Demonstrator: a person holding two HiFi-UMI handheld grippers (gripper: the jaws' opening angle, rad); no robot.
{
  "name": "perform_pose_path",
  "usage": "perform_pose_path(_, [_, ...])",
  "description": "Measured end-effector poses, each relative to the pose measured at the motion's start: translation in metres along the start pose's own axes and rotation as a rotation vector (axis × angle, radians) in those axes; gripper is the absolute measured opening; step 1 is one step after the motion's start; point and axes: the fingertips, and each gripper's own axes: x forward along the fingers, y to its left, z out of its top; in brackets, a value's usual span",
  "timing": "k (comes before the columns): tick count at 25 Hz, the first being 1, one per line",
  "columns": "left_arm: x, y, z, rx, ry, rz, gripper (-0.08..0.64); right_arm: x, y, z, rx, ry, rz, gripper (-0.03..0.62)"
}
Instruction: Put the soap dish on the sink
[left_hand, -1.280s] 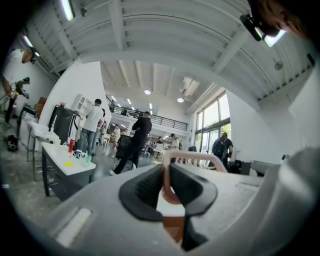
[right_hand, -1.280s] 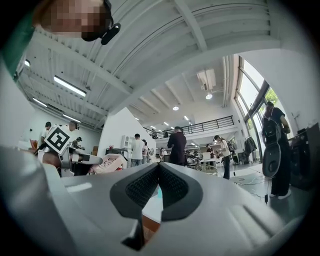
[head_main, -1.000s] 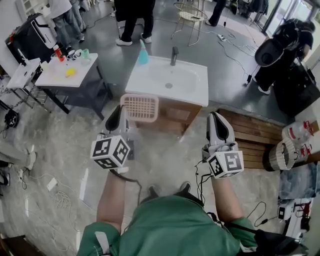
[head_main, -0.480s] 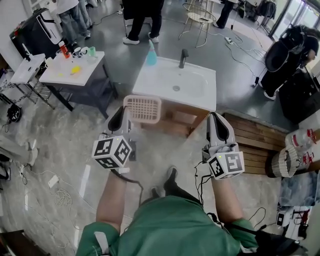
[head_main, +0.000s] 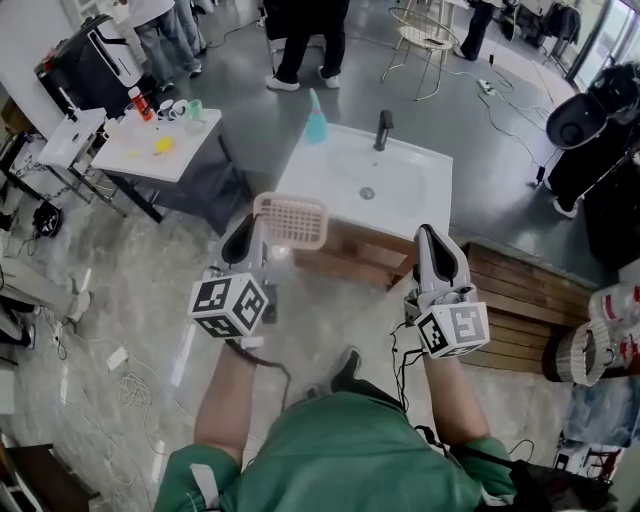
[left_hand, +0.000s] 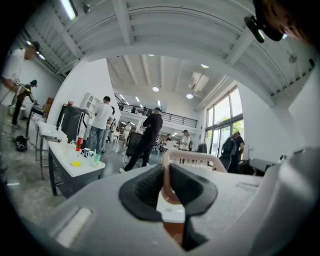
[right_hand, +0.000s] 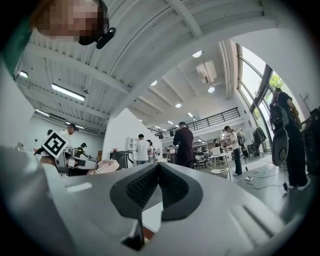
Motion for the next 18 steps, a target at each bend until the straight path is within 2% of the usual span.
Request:
perform_pose_path(9, [0.062, -0.029, -0.007, 0.014, 0.009, 0.034, 0.041, 0.034, -0.066, -0.011, 0.053, -0.001, 0.035, -0.009])
perform_pose_path(18, [0.096, -0.037, -0.001, 0.019, 0.008, 0.034, 0.041, 0.052, -0.096, -0.010, 0.066, -0.007, 0.029, -0.009])
